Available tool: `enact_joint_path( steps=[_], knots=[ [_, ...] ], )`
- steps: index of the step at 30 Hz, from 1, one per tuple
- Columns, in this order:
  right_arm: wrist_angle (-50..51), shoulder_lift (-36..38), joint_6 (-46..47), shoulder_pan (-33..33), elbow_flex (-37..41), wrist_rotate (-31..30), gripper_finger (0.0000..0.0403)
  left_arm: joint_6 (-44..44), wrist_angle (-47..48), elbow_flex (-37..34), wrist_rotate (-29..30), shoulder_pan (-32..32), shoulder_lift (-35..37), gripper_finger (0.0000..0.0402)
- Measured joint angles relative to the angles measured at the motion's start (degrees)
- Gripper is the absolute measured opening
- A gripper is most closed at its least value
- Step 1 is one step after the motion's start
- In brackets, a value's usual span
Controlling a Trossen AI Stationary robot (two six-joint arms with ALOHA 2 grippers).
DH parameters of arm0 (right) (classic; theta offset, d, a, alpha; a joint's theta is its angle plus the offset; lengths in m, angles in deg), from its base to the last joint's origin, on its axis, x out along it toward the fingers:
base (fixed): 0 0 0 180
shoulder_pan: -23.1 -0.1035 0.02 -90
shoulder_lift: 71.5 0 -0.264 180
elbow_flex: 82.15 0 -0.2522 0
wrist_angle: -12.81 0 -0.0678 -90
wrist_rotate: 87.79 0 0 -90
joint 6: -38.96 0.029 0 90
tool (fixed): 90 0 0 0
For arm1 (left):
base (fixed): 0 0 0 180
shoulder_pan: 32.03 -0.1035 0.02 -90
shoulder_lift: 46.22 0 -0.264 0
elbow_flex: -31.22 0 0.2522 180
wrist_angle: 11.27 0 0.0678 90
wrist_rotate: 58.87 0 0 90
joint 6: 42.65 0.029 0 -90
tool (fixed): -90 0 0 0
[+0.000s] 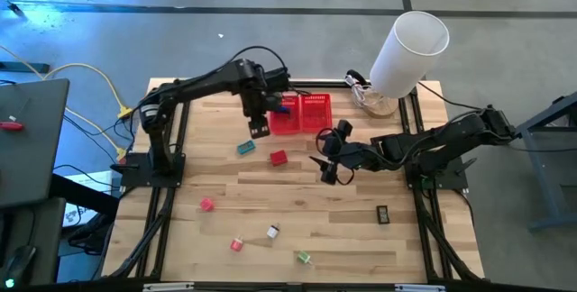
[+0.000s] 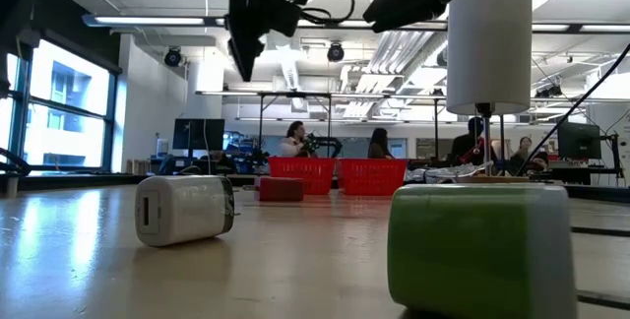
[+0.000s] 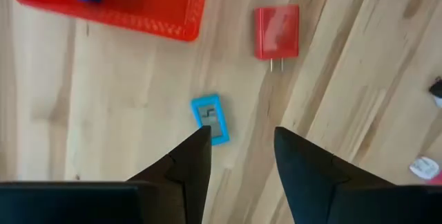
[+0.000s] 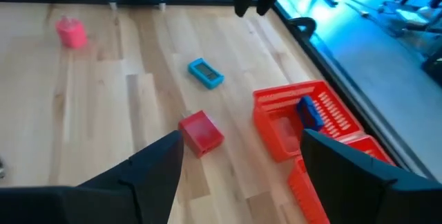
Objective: Pick & Place Office items
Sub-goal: Put the red charger adapter into the right red bin
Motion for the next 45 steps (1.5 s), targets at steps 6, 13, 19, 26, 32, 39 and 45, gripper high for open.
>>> enact_joint_path(
  steps=[6, 13, 19, 26, 32, 39, 45],
  knots=[
    [0.01, 0.00, 0.21, -0.62, 0.00, 1.10, 0.0279, -3.74, -9.33, -14.11, 0.66, 1.29, 6.40, 0.0151],
    [0.09, 0.00, 0.46, -0.75, 0.00, 4.84, 0.0279, -8.76, -19.99, -26.71, 1.50, 4.98, 13.38, 0.0151],
    [0.05, -0.55, 0.92, -0.74, -0.02, 16.27, 0.0279, -11.51, -31.53, -35.54, 1.77, 10.30, 16.83, 0.0151],
    [0.01, -0.61, 0.92, -0.76, -0.02, 23.62, 0.0279, -12.71, -37.96, -43.87, 2.95, 17.07, 16.47, 0.0151],
    [0.04, -0.61, 1.48, -0.74, -0.02, 23.16, 0.0279, -15.64, -39.55, -44.05, 3.78, 21.96, 16.46, 0.0151],
    [0.05, -0.61, 1.35, -0.74, -0.02, 23.12, 0.0279, -18.60, -40.56, -46.05, 17.51, 29.57, 16.46, 0.0151],
    [0.04, -0.61, 1.36, -0.74, -0.02, 23.29, 0.0279, -19.74, -52.30, -51.79, 21.78, 34.29, 16.46, 0.0151]
  ],
)
